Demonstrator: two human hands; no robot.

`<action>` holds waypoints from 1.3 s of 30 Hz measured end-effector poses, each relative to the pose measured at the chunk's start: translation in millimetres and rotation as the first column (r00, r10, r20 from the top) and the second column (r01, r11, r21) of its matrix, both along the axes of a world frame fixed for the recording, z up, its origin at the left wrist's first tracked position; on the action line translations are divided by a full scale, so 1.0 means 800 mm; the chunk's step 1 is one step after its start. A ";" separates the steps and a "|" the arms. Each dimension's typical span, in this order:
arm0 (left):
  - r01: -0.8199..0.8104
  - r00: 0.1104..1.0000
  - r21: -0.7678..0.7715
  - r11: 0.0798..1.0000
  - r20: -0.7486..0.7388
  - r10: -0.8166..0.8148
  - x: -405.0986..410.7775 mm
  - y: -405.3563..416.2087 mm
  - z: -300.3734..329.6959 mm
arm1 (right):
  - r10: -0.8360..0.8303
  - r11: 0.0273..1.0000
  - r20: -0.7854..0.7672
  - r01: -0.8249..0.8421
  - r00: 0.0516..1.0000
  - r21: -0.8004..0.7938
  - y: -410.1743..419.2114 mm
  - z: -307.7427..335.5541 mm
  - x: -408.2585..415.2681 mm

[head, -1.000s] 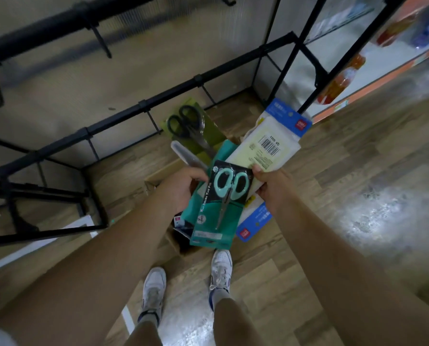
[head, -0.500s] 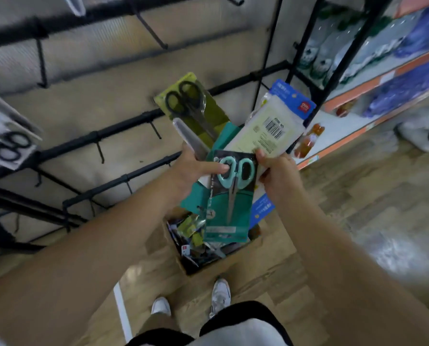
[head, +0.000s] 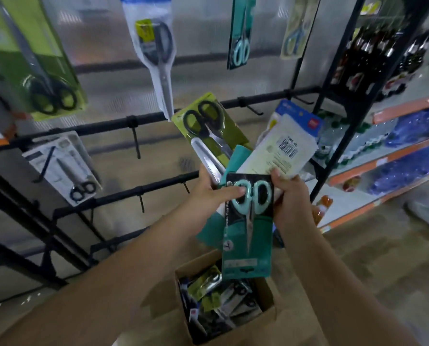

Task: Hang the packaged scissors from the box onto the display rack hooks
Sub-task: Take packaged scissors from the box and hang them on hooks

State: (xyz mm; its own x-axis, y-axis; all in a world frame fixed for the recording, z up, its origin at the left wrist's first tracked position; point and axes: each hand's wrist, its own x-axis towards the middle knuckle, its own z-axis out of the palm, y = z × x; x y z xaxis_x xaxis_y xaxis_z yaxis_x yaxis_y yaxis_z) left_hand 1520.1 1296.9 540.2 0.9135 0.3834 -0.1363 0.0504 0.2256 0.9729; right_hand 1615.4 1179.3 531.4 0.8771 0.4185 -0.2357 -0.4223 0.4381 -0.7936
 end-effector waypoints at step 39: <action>-0.372 0.886 -0.199 0.907 0.216 0.411 -0.055 0.075 0.064 | 0.511 0.853 0.671 -0.417 0.537 -0.315 0.112 0.092 0.012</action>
